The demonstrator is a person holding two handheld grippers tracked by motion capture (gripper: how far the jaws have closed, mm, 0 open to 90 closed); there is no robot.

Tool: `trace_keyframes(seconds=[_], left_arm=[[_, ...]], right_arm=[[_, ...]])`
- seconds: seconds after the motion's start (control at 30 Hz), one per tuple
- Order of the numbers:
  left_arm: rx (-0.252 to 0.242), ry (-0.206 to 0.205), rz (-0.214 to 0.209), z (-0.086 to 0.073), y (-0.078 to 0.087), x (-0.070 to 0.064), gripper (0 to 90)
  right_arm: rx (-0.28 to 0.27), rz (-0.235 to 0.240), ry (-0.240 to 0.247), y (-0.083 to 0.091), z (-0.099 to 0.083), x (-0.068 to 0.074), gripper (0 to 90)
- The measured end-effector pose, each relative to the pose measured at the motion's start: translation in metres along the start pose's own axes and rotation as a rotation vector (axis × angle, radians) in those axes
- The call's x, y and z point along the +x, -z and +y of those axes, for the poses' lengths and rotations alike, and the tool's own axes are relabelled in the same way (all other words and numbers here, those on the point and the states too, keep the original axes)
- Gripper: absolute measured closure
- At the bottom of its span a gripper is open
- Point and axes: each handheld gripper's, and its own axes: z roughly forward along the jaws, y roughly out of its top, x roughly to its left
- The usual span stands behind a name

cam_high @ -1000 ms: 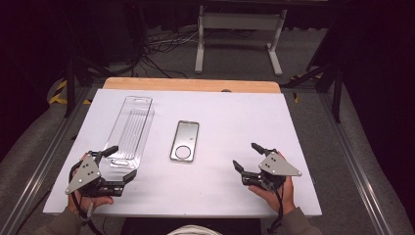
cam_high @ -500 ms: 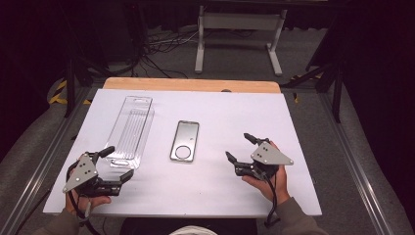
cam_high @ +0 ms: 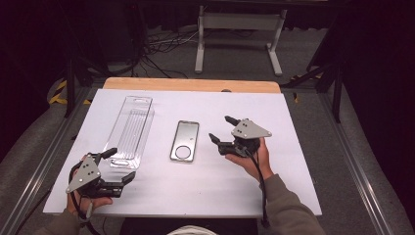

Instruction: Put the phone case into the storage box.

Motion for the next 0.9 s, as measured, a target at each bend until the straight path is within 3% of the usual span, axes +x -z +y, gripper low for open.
trace_keyframes(seconds=[0.3, 0.43, 0.83, 0.9], left_arm=[[0.000, -0.006, -0.006, 0.000, 0.000, 0.000, 7.1], [-0.002, -0.002, -0.009, 0.000, 0.001, 0.000, 7.1], [0.013, -0.005, -0.036, -0.001, -0.001, 0.001, 7.2], [0.016, -0.003, -0.034, -0.001, -0.002, 0.001, 7.2]], right_arm=[[0.003, 0.022, -0.010, -0.033, 0.017, -0.008, 26.0], [-0.007, 0.047, -0.049, -0.047, 0.021, -0.012, 31.2], [0.067, 0.071, -0.037, -0.092, 0.025, -0.007, 45.5], [0.087, 0.095, -0.039, -0.099, 0.023, -0.007, 49.8]])
